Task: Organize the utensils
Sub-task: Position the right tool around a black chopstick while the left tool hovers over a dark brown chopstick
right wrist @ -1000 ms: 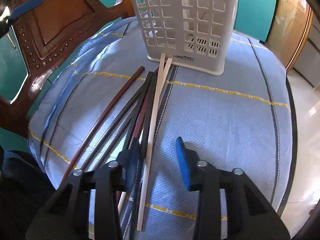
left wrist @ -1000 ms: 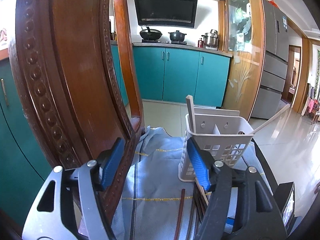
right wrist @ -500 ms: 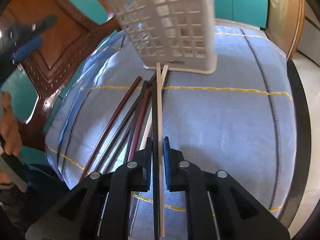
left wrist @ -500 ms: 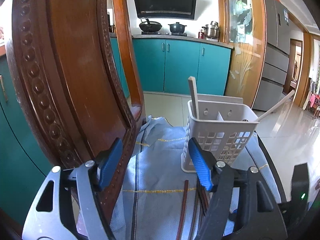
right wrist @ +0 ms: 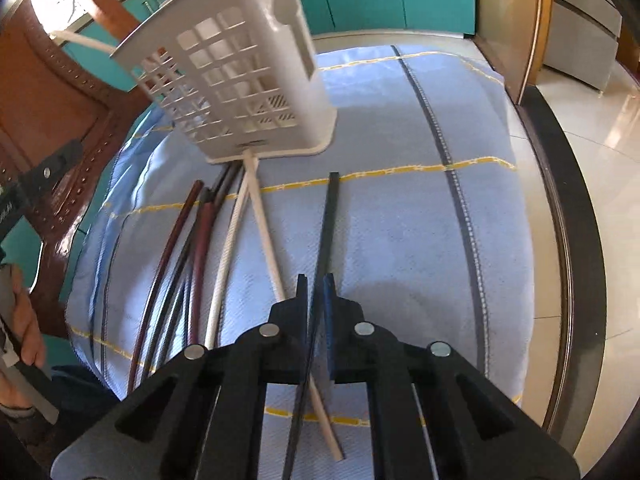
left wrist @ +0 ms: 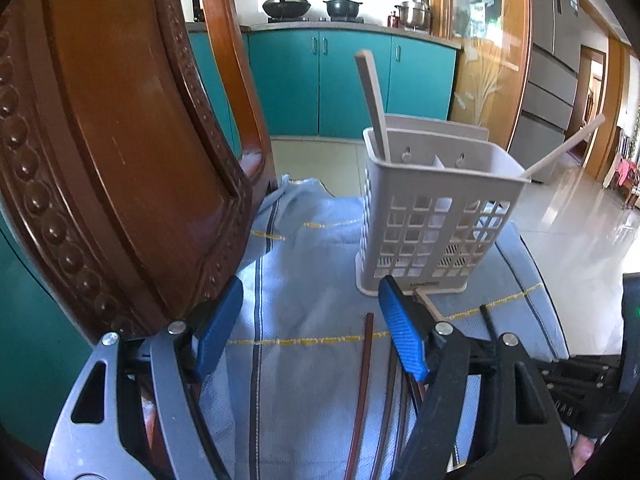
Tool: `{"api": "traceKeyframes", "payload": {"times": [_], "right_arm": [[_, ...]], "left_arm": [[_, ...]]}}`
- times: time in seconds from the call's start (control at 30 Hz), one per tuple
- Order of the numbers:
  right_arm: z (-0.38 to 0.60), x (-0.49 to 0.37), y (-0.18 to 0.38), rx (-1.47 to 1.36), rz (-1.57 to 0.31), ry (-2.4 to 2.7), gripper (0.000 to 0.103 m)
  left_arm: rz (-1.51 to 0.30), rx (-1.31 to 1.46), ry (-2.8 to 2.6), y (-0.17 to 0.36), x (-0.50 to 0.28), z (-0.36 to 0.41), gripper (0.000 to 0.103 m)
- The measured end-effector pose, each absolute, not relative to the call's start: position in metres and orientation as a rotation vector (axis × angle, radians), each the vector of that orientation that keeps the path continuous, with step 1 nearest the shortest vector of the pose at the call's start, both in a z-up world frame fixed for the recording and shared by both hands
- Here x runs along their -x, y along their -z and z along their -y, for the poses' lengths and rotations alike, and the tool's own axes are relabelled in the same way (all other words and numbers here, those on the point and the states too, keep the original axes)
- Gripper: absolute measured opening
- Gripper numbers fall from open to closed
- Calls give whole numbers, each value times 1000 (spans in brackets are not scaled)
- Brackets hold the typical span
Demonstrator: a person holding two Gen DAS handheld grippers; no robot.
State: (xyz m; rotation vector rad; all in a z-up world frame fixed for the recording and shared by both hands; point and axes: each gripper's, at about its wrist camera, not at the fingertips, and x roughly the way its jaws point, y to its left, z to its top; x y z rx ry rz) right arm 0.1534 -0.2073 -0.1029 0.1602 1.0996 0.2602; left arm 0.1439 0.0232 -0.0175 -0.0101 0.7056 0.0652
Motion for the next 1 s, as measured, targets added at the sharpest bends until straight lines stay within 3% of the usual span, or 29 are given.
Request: {"api": "traceKeyframes", "payload": {"times": [0.23, 0.5, 0.7, 1.0], "right_arm": [[202, -159, 107, -109, -1087, -210, 12], [203, -168, 107, -98, -1069, -176, 25], [199, -172, 111, -83, -1083, -171, 26], [198, -171, 112, -65, -1087, -164, 27]], "left_arm": [[-820, -16, -51, 41, -156, -19, 72], [-951, -73, -14, 76, -168, -6, 72], [-1025, -93, 8, 97, -177, 1, 56], [-1069, -112, 29, 114, -180, 5, 55]]}}
